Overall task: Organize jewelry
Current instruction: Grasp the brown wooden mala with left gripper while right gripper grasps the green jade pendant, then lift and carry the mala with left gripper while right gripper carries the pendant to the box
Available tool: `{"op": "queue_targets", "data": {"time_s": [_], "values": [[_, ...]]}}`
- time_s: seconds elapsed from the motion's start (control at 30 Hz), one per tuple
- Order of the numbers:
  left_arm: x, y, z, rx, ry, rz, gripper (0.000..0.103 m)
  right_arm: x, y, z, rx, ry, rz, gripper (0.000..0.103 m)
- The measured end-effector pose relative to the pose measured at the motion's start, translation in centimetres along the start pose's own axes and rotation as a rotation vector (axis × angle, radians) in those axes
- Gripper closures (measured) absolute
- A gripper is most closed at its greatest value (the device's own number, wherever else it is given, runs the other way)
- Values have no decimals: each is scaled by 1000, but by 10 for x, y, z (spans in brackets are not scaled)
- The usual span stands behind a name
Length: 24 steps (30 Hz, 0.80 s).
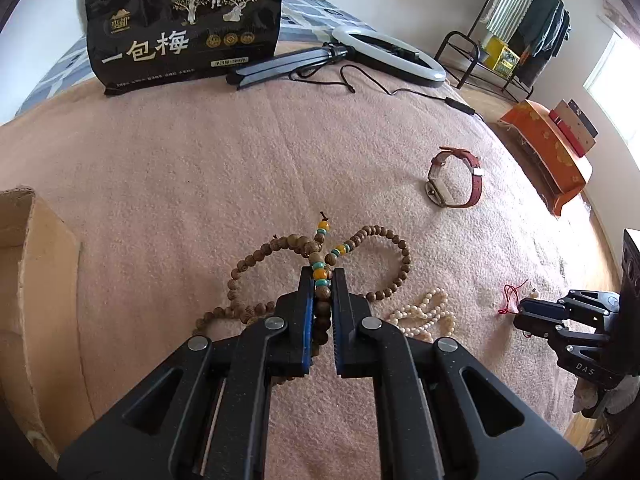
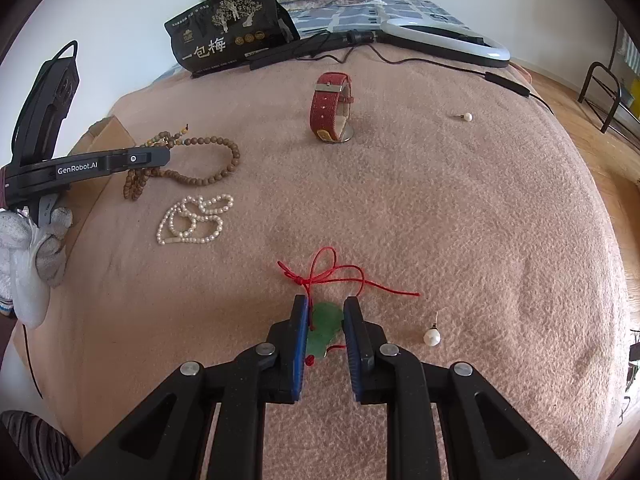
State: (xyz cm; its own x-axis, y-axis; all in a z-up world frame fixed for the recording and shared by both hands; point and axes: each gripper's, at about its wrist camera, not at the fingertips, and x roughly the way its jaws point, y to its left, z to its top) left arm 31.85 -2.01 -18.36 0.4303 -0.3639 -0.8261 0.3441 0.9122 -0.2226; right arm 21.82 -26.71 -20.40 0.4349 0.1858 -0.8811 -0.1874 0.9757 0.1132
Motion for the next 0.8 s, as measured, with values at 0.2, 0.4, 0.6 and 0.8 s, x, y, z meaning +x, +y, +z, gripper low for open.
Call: {"op": "queue_targets", "data": {"time_s": [0.2,0.4,0.6,0.8], "values": [[-26,-1,0,-21,-49,-7,98,-24,7,-1,-5,-42,8,87],[-52,-7,-1,-17,-88,-19,98,-50,14,0,-12,-82,9,87],[-83,-7,-4,-38,-135,-41,99,-73,24,-1,-20,-120,16,87],[-120,-4,-5,-47,-196,-45,99,-92,39,0,-41,-151,24,87]]}}
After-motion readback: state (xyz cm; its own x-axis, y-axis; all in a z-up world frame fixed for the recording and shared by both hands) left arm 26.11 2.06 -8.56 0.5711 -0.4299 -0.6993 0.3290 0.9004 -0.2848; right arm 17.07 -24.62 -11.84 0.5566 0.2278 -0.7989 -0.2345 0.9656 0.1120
